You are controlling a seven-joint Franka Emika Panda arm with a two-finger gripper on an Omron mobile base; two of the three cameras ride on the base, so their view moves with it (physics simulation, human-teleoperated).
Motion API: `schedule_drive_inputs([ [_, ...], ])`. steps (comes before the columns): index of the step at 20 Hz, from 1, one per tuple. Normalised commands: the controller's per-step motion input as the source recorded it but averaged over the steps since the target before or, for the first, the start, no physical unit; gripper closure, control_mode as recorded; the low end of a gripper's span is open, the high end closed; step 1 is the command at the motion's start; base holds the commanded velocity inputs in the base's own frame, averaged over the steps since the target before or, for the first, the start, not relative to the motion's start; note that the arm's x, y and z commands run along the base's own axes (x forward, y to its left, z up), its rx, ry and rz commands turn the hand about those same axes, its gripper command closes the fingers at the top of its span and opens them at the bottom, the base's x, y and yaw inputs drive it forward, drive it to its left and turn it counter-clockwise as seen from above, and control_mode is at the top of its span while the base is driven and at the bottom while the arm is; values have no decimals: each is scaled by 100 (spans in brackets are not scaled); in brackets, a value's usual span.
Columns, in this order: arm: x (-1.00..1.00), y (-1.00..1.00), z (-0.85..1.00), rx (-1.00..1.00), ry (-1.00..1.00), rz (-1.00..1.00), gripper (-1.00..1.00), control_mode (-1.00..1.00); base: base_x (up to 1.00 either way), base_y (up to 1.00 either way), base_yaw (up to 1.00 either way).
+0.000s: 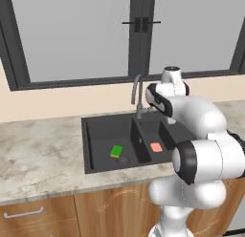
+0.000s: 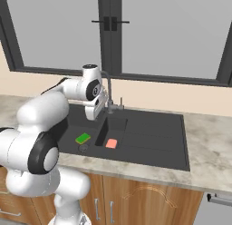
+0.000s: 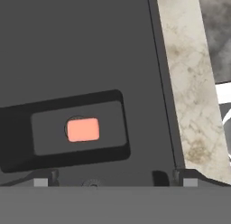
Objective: Pick up the sponge and bar soap from the sink, and place them back in the shelves.
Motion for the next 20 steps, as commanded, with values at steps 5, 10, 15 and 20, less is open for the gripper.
schedule_drive_inputs([
  [5,20,-3,-18,0,0,2,-100,-100,0,0,0],
  [10,21,-5,-16,1,5,9,-100,-100,0,0,0],
  [15,13,-1,-18,0,0,6,-100,-100,0,0,0],
  [20,28,0,-14,0,0,0,-100,-100,0,0,0],
])
